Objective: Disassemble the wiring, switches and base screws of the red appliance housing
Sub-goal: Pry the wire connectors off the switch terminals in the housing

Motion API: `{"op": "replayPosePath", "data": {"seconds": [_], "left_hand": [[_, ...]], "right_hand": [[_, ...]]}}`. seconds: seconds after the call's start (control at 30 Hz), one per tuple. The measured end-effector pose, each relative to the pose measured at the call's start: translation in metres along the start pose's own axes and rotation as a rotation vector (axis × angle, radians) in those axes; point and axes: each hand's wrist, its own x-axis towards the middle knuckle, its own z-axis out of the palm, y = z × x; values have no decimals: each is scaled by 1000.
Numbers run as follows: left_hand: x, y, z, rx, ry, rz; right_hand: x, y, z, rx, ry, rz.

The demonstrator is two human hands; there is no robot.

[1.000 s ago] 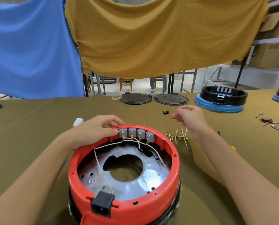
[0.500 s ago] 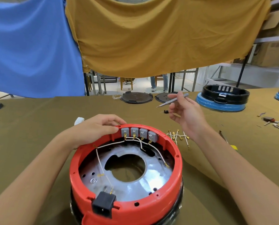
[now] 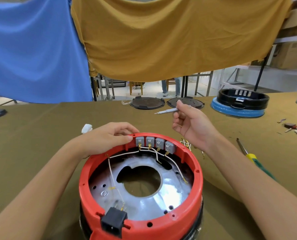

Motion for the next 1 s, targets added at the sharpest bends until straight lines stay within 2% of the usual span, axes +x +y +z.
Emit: {"op": "replayPosePath", "data": {"seconds": [0.23,0.4,0.6,0.77,1.0], "left_hand": [[-2,4,-2,49,-6,-24],[-1,5,0,139,11,-1],[0,6,4,90,38,159],[3,11,10,307,55,288],[7,13,15,457,57,280]], "right_hand": [[-4,10,12,-248,-4,-44],[-7,15,23,-317,9,-112],[-11,18,33,-496,39,-239],[-13,18,34,-670,-6,-352],[-15,16,34,-813,-46,-418]]}}
